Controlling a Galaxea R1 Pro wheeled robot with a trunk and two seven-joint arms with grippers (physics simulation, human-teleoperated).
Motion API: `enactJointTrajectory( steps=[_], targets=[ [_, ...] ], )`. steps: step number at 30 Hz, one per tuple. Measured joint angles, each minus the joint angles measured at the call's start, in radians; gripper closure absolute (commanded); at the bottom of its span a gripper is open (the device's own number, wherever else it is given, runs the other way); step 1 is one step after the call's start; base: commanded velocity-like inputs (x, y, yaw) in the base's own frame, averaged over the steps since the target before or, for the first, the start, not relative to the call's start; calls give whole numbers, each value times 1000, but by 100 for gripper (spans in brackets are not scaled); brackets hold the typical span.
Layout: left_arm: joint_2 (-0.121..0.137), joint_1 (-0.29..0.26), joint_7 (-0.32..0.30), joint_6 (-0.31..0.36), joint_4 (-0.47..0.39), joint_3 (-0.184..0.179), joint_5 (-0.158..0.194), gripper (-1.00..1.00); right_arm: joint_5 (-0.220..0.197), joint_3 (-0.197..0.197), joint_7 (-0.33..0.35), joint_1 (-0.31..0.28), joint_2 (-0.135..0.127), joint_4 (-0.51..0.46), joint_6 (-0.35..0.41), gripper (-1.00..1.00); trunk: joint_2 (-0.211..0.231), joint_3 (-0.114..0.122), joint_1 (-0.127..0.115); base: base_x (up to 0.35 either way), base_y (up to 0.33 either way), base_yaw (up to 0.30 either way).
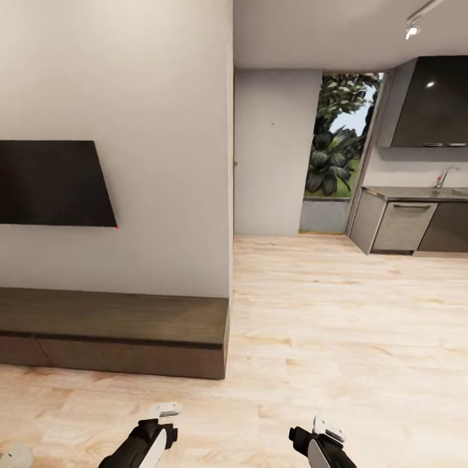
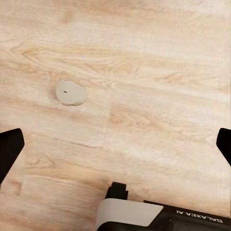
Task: Place each of the two pumpkins and all three candles from the living room inside a cabinet in the living room (use any cabinet), then make sure every cabinet is closed, and position the cauldron so it is next to a table in the living room.
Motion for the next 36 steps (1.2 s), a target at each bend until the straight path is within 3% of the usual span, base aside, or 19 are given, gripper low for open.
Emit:
enactJointTrajectory(
  steps=[22,36],
  targets=[
    [0,0,0,0,0,0,0,-100,0,0,0,0,0,0,0,-100,0,0,0,281,3,0],
    [0,0,0,0,0,0,0,-100,0,0,0,0,0,0,0,-100,0,0,0,95,139,0]
  ],
)
